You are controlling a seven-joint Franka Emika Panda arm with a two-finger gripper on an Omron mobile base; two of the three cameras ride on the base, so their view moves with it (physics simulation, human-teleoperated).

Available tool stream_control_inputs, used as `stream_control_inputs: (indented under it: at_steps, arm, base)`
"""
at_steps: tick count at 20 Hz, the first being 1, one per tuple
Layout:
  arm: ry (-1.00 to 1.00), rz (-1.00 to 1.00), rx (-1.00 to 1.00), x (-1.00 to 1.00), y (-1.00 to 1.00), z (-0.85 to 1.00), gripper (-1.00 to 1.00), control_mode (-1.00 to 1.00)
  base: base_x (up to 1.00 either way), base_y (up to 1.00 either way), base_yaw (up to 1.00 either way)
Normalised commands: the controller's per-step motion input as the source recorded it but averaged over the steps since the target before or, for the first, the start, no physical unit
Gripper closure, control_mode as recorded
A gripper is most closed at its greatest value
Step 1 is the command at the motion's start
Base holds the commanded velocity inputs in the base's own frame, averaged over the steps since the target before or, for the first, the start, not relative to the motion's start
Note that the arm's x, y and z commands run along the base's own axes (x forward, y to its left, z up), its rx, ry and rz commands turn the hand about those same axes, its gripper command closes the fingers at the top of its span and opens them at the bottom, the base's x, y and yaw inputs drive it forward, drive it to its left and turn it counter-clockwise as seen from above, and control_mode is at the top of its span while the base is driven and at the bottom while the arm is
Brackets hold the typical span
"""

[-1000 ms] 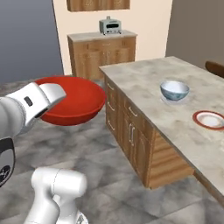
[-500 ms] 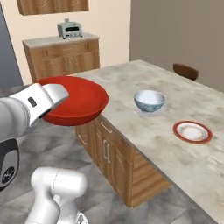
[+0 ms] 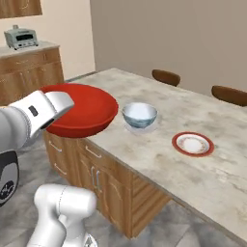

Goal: Move the bowls from the cabinet to the plates on the dining table.

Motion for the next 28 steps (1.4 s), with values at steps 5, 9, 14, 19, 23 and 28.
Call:
stream_control_inputs:
  at_steps: [5,9,14,19,23,28]
  arm:
    - [0.0,0.0,0.0,0.0,0.0,0.0,1.0,1.0]
    - [0.0,0.0,0.0,0.0,0.0,0.0,1.0,1.0]
    - [0.0,0.0,0.0,0.0,0.0,0.0,1.0,1.0]
    - [0.0,0.0,0.0,0.0,0.0,0.0,1.0,1.0]
    - [0.0,0.0,0.0,0.0,0.0,0.0,1.0,1.0]
    - [0.0,0.0,0.0,0.0,0.0,0.0,1.0,1.0]
  base:
    - [0.7,0.0,-0.48]
    - [0.78,-0.03,-0.47]
    - [0.81,0.0,-0.5]
    - [0.35,0.01,-0.28]
    - [0.0,0.0,0.0]
    - [0.0,0.0,0.0]
